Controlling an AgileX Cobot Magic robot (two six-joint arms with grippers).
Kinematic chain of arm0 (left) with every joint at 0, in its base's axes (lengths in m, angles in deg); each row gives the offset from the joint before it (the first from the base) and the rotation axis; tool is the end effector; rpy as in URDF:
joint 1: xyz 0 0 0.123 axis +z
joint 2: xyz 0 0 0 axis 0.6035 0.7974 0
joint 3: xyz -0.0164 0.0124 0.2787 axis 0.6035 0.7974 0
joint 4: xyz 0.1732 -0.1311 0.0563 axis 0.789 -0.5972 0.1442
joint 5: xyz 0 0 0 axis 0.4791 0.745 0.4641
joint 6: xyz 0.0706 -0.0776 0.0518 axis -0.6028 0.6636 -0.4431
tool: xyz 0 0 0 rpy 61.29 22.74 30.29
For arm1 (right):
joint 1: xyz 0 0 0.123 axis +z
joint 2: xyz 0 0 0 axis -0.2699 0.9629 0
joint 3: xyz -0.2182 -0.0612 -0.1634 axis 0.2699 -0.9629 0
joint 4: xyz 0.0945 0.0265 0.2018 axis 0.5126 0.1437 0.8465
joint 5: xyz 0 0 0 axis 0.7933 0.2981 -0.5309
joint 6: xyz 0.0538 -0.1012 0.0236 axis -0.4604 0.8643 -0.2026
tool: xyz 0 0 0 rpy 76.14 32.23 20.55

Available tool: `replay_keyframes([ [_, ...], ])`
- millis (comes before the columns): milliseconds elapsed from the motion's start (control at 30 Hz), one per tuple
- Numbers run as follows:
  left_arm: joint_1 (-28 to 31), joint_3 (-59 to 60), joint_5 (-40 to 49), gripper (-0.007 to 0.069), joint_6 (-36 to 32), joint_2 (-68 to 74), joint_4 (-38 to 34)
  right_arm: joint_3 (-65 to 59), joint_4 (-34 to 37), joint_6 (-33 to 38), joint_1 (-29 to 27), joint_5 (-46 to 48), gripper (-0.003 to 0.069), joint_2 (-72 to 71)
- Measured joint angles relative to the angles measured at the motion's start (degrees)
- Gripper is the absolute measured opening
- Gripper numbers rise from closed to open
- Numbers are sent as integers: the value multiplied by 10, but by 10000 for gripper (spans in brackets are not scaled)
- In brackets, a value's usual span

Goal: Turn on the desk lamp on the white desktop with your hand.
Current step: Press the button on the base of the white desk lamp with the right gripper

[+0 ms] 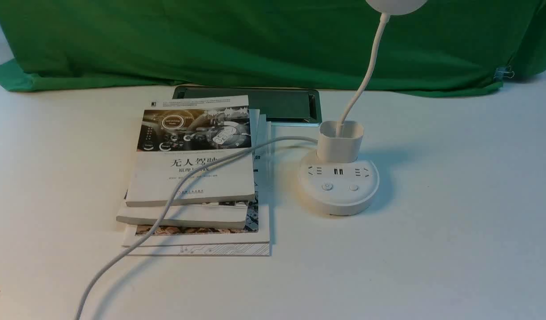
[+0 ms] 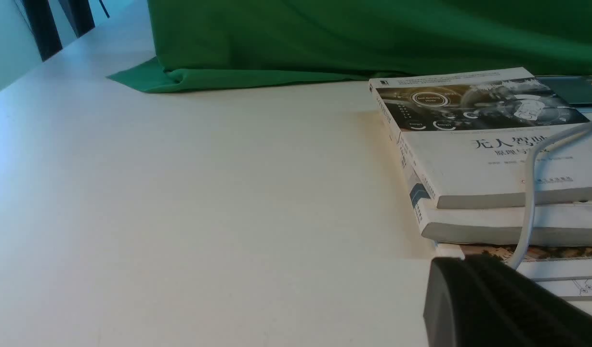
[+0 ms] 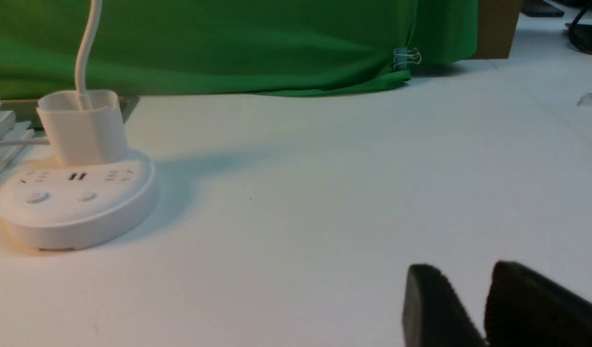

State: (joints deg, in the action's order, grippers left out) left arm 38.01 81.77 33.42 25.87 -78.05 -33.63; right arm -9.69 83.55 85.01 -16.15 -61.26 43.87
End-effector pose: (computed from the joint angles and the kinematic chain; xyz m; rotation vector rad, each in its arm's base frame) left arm 0.0593 -0.0016 0.1860 0.0312 1.7126 0.0172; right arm 0.0599 -0.0016 0.1867 0.0525 1.7096 0.0203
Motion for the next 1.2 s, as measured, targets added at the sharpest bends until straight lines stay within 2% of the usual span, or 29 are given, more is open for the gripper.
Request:
replay_keyframes([
  [1100,0,0,0,21,0,0,0,0,0,0,0,0,241,0],
  [1200,0,0,0,21,0,0,0,0,23,-34,0,0,239,0],
])
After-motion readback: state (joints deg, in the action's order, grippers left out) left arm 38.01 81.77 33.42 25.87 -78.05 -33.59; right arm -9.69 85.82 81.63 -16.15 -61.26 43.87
